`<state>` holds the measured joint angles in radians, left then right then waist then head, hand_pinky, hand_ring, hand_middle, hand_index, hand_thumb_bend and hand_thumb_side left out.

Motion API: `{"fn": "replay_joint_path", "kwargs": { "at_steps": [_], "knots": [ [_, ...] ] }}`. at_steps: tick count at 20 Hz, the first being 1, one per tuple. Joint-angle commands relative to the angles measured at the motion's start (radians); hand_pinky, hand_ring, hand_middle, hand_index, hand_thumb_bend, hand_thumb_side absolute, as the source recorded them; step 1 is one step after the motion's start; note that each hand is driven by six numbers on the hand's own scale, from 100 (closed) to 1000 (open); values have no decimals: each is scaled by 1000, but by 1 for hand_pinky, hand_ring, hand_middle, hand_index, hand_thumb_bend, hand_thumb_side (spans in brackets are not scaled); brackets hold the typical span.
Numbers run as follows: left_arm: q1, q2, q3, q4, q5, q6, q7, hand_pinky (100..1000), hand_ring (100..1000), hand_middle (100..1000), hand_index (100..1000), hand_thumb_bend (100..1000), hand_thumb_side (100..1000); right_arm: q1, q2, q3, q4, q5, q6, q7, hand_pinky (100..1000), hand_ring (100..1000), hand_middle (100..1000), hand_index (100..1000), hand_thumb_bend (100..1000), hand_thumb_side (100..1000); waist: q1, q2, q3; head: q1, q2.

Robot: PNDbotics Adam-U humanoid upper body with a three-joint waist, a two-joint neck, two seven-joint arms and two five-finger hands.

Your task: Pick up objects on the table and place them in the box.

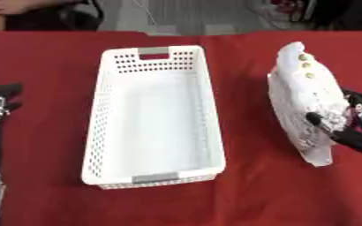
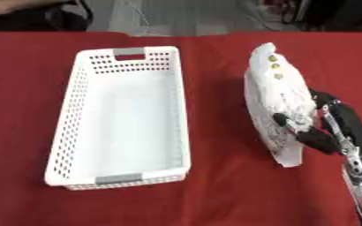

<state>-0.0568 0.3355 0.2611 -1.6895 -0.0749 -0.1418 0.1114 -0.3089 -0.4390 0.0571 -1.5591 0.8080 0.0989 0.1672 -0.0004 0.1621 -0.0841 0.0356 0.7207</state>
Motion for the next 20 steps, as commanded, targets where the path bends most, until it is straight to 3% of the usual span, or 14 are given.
{"fn": "replay_joint_path", "kwargs": {
  "at_steps": [1, 6, 9, 10, 14, 16, 19, 20],
  "knots": [
    [-4, 9, 2, -12, -2, -4, -3, 821, 863, 777, 788, 298, 1000, -20, 13, 0, -6, 32, 19, 15, 402, 711, 757, 947, 697, 859, 0, -12, 1, -2, -3],
    [-4, 8, 2, -12, -2, -4, -3, 821, 863, 777, 788, 298, 1000, -32, 65, -9, -8, 77, 69, 12, 267, 621, 691, 911, 681, 769, 0, -12, 0, -3, -2],
    [-3, 8, 2, -12, -2, -3, -4, 821, 863, 777, 788, 298, 1000, -35, 74, -9, -11, 85, 95, -8, 107, 522, 603, 848, 636, 615, -1, -12, 1, -4, -2],
    [-3, 8, 2, -12, -2, -3, -3, 821, 863, 777, 788, 297, 1000, -35, 75, -9, -11, 83, 103, -16, 100, 478, 563, 805, 600, 517, -1, -12, 2, -4, -2],
    [-3, 8, 2, -12, -1, -3, -3, 821, 863, 777, 788, 296, 1000, -34, 72, -11, -11, 60, 135, -61, 100, 350, 446, 677, 345, 361, -2, -12, 2, -3, -3],
    [-3, 8, 2, -12, -1, -3, -3, 821, 863, 777, 788, 295, 1000, -33, 71, -10, -9, 45, 141, -79, 100, 340, 429, 655, 335, 371, -2, -12, 2, -3, -3],
    [-3, 8, 2, -12, -1, -3, -2, 821, 863, 777, 788, 294, 1000, -32, 70, -10, -7, 28, 141, -98, 100, 339, 421, 645, 474, 467, -1, -12, 1, -3, -5],
    [-3, 8, 2, -12, -1, -3, -2, 821, 863, 777, 788, 294, 1000, -32, 70, -10, -7, 23, 141, -104, 100, 339, 420, 644, 462, 483, -1, -12, 1, -4, -5]
  ]
}}
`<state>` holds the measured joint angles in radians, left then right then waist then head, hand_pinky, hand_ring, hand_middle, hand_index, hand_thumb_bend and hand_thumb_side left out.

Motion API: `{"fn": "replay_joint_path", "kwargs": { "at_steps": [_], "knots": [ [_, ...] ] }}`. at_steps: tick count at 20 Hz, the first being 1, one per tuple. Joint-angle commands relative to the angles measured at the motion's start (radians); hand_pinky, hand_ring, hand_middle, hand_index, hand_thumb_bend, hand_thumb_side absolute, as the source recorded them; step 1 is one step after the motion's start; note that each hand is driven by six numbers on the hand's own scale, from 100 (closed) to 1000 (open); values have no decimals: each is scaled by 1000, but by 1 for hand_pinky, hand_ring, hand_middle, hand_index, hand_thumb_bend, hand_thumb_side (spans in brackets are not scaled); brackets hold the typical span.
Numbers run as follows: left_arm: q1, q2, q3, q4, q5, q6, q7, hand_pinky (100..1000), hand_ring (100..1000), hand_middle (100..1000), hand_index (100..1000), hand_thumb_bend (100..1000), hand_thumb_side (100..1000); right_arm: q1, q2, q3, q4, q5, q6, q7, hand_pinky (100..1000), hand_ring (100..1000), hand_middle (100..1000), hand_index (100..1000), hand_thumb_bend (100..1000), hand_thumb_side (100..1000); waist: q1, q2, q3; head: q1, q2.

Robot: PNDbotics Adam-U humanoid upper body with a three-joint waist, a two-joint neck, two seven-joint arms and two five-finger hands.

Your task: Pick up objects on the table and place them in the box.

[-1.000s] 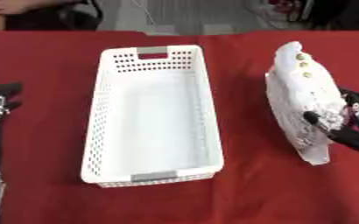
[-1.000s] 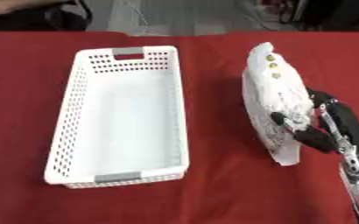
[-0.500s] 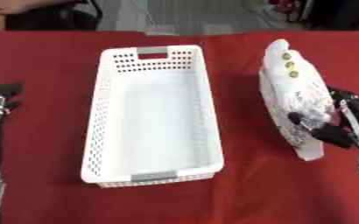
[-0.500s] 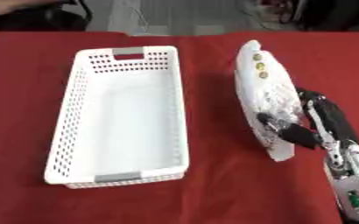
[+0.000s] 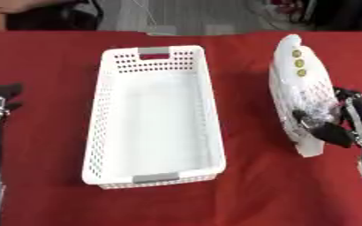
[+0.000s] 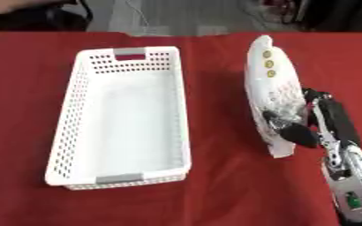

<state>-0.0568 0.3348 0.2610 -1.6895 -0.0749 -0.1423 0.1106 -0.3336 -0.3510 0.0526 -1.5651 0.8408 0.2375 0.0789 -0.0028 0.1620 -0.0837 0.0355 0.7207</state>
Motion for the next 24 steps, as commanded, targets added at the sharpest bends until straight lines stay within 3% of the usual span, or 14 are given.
{"fn": "replay_joint_path", "kwargs": {
  "at_steps": [1, 4, 5, 6, 7, 11, 24],
  "knots": [
    [-3, 9, 3, -12, -1, -2, -1, 821, 863, 777, 788, 294, 1000, -7, -19, -6, 0, -15, 2, -22, 100, 336, 412, 637, 497, 493, 1, -12, 0, -4, -5],
    [-3, 9, 3, -12, -1, -2, 0, 821, 863, 777, 788, 294, 1000, -6, -20, -8, 2, -30, 2, -36, 100, 333, 405, 630, 466, 486, 1, -12, -2, -4, -5],
    [-3, 9, 3, -12, -1, -2, 0, 821, 862, 776, 788, 293, 1000, -6, -20, -9, 3, -34, 3, -40, 100, 326, 380, 599, 202, 427, 1, -12, -2, -4, -5],
    [-3, 9, 3, -11, -1, -2, 0, 821, 862, 776, 788, 294, 1000, -6, -20, -9, 4, -38, 5, -45, 100, 327, 385, 608, 299, 448, 1, -12, -2, -4, -6],
    [-3, 9, 3, -11, 0, -2, 0, 821, 863, 777, 788, 294, 1000, -6, -20, -9, 5, -41, 8, -49, 100, 323, 365, 539, 100, 358, 1, -12, -2, -4, -5],
    [-3, 9, 3, -11, 0, -2, 0, 821, 862, 777, 787, 293, 1000, -7, -20, -8, 8, -52, 22, -68, 100, 309, 305, 459, 100, 234, 2, -12, -2, -5, -6],
    [-5, 8, 2, -11, 0, -1, -1, 821, 862, 777, 787, 291, 1000, -17, -24, -8, 0, -77, 31, -99, 100, 307, 279, 436, 100, 227, 1, -12, 2, -4, -10]
  ]
}}
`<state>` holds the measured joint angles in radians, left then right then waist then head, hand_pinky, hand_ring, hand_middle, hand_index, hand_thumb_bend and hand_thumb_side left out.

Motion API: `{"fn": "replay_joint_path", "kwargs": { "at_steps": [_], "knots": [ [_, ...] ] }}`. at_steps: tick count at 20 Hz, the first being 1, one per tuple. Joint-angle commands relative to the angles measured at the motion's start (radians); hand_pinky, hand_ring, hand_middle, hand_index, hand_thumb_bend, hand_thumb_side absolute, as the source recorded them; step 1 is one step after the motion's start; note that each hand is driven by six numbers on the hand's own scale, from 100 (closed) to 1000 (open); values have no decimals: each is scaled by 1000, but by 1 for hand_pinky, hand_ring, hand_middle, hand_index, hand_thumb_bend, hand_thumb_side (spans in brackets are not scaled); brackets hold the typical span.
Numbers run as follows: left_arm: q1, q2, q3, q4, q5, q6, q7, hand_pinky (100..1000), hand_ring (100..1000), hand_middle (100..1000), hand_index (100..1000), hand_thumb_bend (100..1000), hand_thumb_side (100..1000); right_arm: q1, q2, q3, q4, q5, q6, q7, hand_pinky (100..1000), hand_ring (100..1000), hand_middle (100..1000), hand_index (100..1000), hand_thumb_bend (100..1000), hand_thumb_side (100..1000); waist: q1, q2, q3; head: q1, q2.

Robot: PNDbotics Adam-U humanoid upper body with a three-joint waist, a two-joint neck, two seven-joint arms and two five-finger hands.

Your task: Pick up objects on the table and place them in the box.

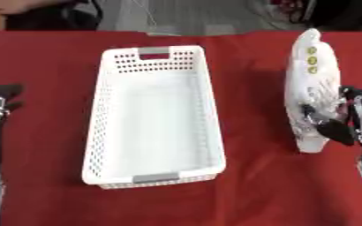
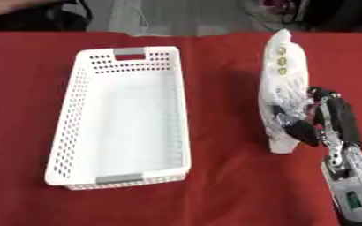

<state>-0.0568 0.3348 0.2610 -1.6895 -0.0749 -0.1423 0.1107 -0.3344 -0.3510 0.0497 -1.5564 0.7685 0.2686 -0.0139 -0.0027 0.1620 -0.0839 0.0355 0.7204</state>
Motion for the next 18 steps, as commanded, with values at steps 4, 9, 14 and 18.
{"fn": "replay_joint_path", "kwargs": {
  "at_steps": [4, 9, 14, 18],
  "knots": [
    [-5, 8, 1, -10, 0, -1, -2, 821, 862, 777, 787, 292, 1000, -37, -44, -6, -42, -26, -5, -14, 100, 307, 280, 435, 100, 232, 1, -13, 2, -5, -11],
    [-3, 9, 0, -8, 0, -1, -3, 821, 862, 777, 787, 291, 1000, -65, -75, -9, -102, -57, -3, -21, 100, 308, 280, 434, 100, 234, 0, -13, 1, -6, -11],
    [-3, 10, 1, -7, 0, -2, -3, 821, 862, 777, 787, 291, 1000, -78, -85, -6, -134, -70, 0, -17, 100, 308, 280, 433, 100, 233, 1, -13, 1, -6, -12],
    [-3, 10, 0, -6, 0, -2, -3, 821, 862, 777, 787, 290, 1000, -87, -85, -2, -143, -76, -1, -12, 100, 307, 280, 433, 100, 234, 1, -14, 0, -7, -12]
  ]
}}
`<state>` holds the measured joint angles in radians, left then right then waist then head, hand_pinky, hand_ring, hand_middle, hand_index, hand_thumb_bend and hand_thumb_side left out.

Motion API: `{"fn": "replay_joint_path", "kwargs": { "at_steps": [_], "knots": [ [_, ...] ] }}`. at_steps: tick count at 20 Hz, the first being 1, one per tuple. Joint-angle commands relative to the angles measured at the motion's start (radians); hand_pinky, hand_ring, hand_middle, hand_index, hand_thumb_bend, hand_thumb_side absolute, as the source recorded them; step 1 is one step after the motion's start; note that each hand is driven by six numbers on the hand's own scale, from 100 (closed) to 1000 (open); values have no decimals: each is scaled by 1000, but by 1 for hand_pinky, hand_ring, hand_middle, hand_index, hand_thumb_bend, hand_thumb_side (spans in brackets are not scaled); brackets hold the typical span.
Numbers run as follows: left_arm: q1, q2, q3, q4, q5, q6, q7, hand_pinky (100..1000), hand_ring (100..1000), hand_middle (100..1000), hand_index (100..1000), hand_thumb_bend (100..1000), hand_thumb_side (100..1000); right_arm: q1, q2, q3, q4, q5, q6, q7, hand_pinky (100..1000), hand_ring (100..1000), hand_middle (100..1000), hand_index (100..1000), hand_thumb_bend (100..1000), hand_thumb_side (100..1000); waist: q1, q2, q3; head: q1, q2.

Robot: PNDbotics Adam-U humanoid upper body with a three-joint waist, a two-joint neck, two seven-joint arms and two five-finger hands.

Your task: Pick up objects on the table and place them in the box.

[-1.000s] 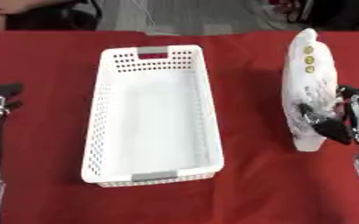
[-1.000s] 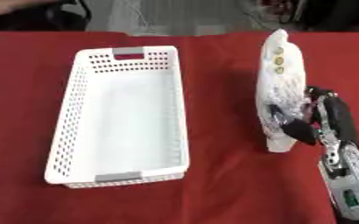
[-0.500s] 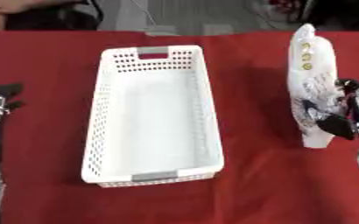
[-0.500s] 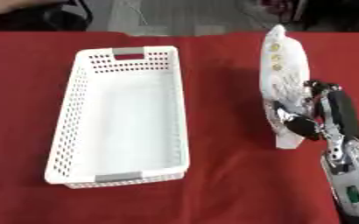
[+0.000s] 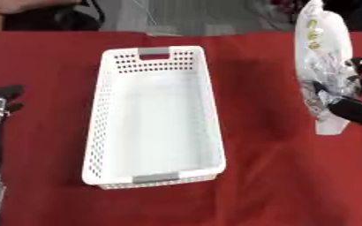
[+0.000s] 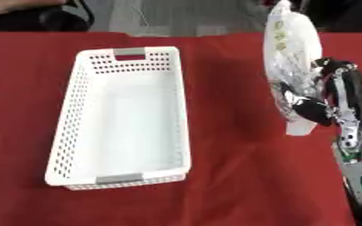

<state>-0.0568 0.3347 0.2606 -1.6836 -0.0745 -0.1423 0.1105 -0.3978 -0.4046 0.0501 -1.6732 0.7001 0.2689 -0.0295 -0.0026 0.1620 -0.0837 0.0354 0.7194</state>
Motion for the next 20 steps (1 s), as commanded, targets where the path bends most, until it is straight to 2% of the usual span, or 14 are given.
{"fn": "replay_joint_path", "kwargs": {
  "at_steps": [1, 7, 20],
  "knots": [
    [-3, 10, 1, -12, 0, -2, -3, 821, 862, 777, 787, 290, 1000, -25, -31, -1, -28, -8, -2, 5, 100, 307, 280, 433, 100, 234, 1, -14, 0, -7, -11],
    [-3, 9, 1, -11, 1, -2, -4, 821, 862, 777, 786, 289, 1000, -43, -27, 13, -38, -22, -13, 12, 100, 306, 279, 433, 100, 233, 0, -14, 2, -7, -10],
    [-2, 9, -3, -7, 2, -3, -8, 822, 863, 777, 786, 285, 1000, -124, 2, 86, -104, -72, -63, 68, 100, 306, 274, 424, 100, 239, -1, -16, 5, -14, -10]
  ]
}}
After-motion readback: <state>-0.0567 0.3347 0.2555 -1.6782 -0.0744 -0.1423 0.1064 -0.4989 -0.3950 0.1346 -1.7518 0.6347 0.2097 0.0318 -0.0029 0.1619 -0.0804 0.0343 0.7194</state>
